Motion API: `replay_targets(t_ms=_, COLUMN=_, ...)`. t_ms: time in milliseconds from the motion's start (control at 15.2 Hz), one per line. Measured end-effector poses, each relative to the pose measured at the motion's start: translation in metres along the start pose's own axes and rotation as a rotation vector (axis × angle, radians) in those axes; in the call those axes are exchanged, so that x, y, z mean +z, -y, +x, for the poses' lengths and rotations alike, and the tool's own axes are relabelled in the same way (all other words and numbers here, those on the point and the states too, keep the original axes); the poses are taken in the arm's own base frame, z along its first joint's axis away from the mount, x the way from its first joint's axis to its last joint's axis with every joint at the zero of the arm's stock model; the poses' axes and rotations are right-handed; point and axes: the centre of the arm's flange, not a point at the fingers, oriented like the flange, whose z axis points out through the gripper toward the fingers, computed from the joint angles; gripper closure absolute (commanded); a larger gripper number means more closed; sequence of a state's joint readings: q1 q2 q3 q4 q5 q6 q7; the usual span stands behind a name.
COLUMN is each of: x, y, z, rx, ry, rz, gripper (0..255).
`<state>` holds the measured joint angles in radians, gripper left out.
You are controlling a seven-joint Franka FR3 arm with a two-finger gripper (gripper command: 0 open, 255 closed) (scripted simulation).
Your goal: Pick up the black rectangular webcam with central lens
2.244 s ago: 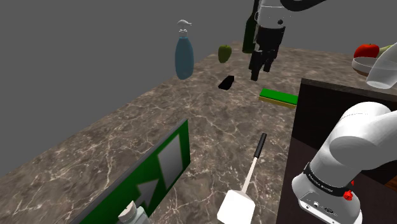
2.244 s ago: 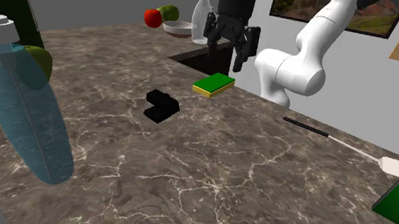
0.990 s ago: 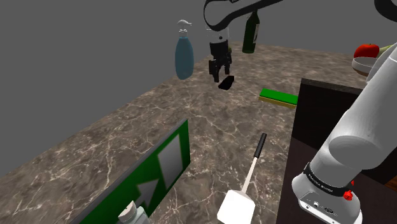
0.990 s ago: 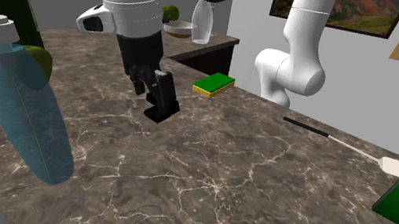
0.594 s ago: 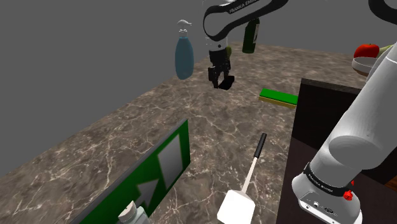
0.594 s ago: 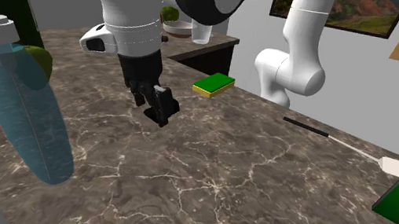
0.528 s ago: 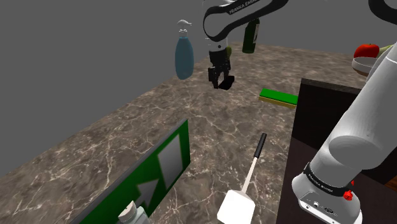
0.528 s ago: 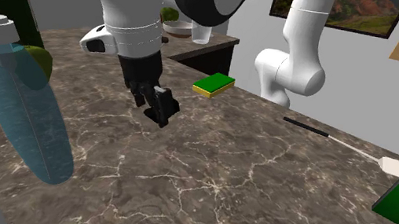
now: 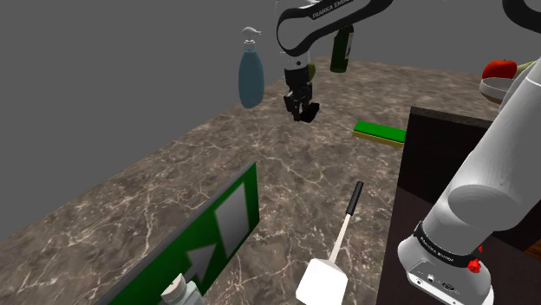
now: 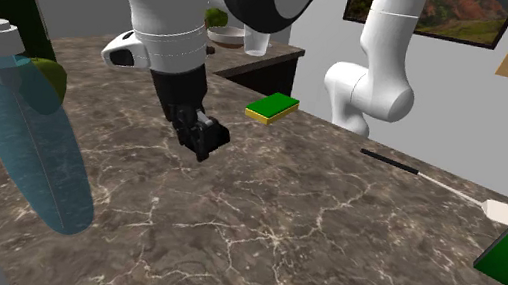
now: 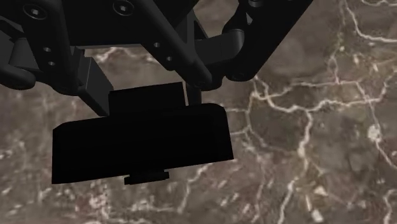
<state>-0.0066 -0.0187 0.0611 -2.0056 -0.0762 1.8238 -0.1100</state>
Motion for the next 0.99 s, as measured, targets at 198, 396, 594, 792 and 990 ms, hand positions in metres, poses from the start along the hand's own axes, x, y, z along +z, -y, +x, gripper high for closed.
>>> replay_targets(t_ms=198, x=-0.001, y=-0.001, z=-0.001, rx=0.001, ry=0.002, rz=0.0, gripper=255)
replay_targets(t_ms=396, x=-0.014, y=-0.002, z=-0.002, rx=0.003, ry=0.004, rz=0.0, gripper=255)
replay_targets(t_ms=594, x=-0.03, y=-0.003, z=-0.006, rx=0.003, ry=0.005, rz=0.0, gripper=255)
replay_targets(t_ms=792, x=-0.045, y=-0.004, z=-0.008, rx=0.002, ry=0.004, rz=0.0, gripper=255)
replay_targets(t_ms=990, x=-0.06, y=-0.004, z=-0.012, rx=0.003, ry=0.005, rz=0.0, gripper=255)
